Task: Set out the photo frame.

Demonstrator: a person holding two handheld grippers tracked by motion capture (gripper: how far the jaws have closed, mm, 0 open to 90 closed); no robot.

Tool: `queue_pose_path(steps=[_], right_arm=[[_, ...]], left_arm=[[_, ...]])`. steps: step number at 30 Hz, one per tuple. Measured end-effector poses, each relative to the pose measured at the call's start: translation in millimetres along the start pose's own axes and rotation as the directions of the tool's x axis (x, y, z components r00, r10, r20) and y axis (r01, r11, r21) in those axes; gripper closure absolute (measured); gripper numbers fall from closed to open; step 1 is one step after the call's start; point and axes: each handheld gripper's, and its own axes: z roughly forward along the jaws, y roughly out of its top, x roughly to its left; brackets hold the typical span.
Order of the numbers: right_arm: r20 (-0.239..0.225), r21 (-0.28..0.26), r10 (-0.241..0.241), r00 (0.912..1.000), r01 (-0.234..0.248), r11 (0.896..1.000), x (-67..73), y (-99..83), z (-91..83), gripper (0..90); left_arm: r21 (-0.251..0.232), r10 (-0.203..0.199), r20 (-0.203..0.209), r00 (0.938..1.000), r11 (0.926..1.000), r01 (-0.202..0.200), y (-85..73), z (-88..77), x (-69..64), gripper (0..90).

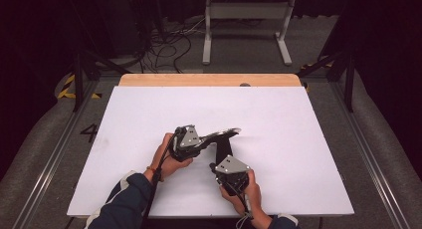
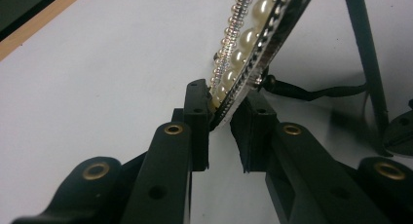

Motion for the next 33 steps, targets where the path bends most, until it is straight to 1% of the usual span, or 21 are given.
queue_pose_path(steps=[3,5,6,8,9,12,14,16,18,19,21,24,26,29,33], right_arm=[[-0.003,0.001,0.002,1.0,-0.002,1.0,-0.7,0.0,-0.1,90.0],[-0.005,0.0,0.003,1.0,-0.003,1.0,-1.1,-0.1,-0.4,90.0],[-0.004,-0.002,0.003,1.0,-0.003,1.0,-1.1,-0.1,-0.5,90.0],[0.003,-0.006,-0.013,0.9999,0.013,1.0,0.2,0.5,-1.0,90.0],[-0.004,-0.009,-0.017,0.9998,0.017,1.0,0.7,0.7,-0.8,90.0],[-0.016,-0.007,-0.014,0.9998,0.014,1.0,1.3,0.8,1.5,90.0],[-0.022,-0.002,-0.01,0.9997,0.01,1.0,1.4,0.6,3.5,90.0],[-0.023,0.0,-0.012,0.9997,0.012,1.0,1.9,0.4,5.8,90.0],[-0.013,0.009,-0.003,0.9999,0.003,1.0,1.4,-0.6,7.5,90.0],[-0.023,0.012,0.017,0.9996,-0.017,1.0,0.2,-1.4,8.0,90.0],[-0.02,0.017,0.018,0.9996,-0.018,1.0,-0.3,-1.5,8.3,90.0],[-0.012,0.021,0.02,0.9997,-0.019,1.0,-0.3,-1.8,8.1,90.0],[-0.013,0.022,0.029,0.9995,-0.029,0.999,-1.2,-2.4,8.3,90.0],[-0.015,0.022,0.038,0.9992,-0.038,0.999,-2.7,-3.1,7.7,90.0],[-0.019,0.028,0.052,0.9985,-0.051,0.998,-5.7,-4.2,6.7,90.0]], left_arm=[[-0.001,-0.01,0.004,0.9999,0.9999,0.01,-0.1,-0.5,0.1,77.2],[-0.015,-0.033,0.014,0.9994,0.9994,0.033,-0.2,-1.9,0.8,76.2],[-0.035,-0.046,0.02,0.9988,0.9983,0.046,0.0,-4.1,1.3,75.0],[-0.071,-0.056,0.027,0.9981,0.9958,0.057,1.5,-8.6,1.6,71.6],[-0.071,-0.049,0.027,0.9984,0.9962,0.051,2.1,-9.3,1.1,70.7],[-0.09,-0.048,0.033,0.9983,0.9946,0.051,3.0,-11.9,-0.4,70.1],[-0.09,-0.048,0.034,0.9983,0.9947,0.051,2.9,-11.6,-0.5,69.3],[-0.079,-0.052,0.032,0.9981,0.9954,0.054,2.0,-9.9,0.3,69.8],[-0.067,-0.05,0.032,0.9982,0.9964,0.052,1.0,-7.8,1.2,71.6],[-0.064,-0.052,0.03,0.9982,0.9965,0.054,0.6,-7.1,1.5,73.4],[-0.056,-0.051,0.029,0.9982,0.997,0.053,-0.2,-6.2,2.1,74.4],[-0.064,-0.08,0.052,0.9954,0.9945,0.083,-2.6,-4.1,4.6,74.2],[-0.064,-0.089,0.06,0.9943,0.9937,0.092,-3.7,-2.8,5.1,74.3],[-0.058,-0.075,0.05,0.9959,0.9952,0.078,-2.9,-3.2,3.8,74.8],[-0.051,-0.066,0.055,0.9963,0.9963,0.069,-2.8,-3.7,3.4,74.7]])
